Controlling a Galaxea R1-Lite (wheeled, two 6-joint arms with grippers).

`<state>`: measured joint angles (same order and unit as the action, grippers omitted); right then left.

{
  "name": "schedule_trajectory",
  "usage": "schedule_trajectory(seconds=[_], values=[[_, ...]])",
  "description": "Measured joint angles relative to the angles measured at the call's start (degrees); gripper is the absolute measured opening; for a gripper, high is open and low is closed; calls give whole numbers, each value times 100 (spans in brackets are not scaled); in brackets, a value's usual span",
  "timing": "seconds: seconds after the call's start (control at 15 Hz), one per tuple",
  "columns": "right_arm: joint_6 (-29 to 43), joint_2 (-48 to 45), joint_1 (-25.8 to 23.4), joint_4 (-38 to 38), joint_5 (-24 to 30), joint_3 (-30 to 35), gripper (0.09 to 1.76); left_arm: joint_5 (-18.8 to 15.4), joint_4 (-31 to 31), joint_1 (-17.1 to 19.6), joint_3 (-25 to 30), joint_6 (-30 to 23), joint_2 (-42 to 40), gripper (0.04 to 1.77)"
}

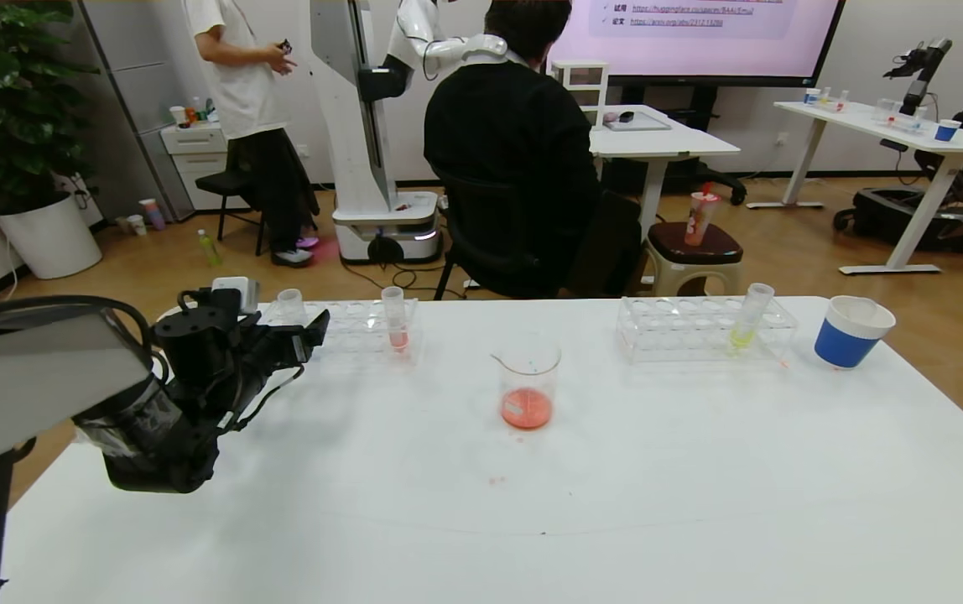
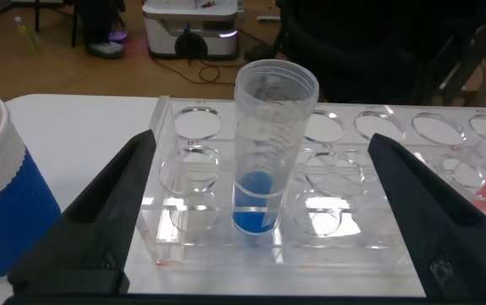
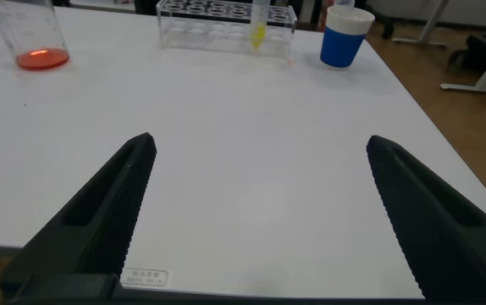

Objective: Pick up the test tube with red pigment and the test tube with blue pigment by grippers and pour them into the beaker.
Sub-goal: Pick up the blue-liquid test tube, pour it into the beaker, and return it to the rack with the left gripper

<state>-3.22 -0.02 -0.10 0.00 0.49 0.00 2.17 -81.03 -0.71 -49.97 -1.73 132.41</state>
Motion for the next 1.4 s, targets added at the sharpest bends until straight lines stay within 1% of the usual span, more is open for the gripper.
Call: schedule_trajectory(seconds=[0.27, 0.6, 0.67, 0.73, 0.8, 0.87, 0.93, 1.0, 1.07, 1.13, 1.4], values=[[2, 0, 0, 0, 2, 0, 174, 146, 226, -9, -579, -2, 243, 175], [2, 0, 0, 0, 2, 0, 174, 140, 240, -4, -734, -9, 323, 175], [0, 0, 0, 0, 2, 0, 174, 140, 223, -6, -741, -11, 328, 166], [0, 0, -1, 0, 2, 0, 174, 140, 208, -6, -741, -16, 328, 143], [2, 0, 0, 0, 2, 0, 174, 138, 206, -9, -747, -17, 328, 102], [0, 0, 0, 0, 0, 0, 174, 135, 204, -9, -756, -16, 328, 57], [2, 0, 0, 0, 2, 0, 174, 140, 204, -20, -763, -11, 328, 37], [2, 0, 0, 0, 0, 0, 174, 141, 206, -17, -766, -9, 325, 45], [0, 0, 2, 0, 2, 0, 174, 144, 204, -17, -767, -11, 322, 57], [2, 0, 2, 0, 0, 0, 174, 146, 204, -30, -767, -6, 322, 50], [2, 0, -1, 0, 2, 0, 174, 173, 239, -33, -785, 11, 269, 50]])
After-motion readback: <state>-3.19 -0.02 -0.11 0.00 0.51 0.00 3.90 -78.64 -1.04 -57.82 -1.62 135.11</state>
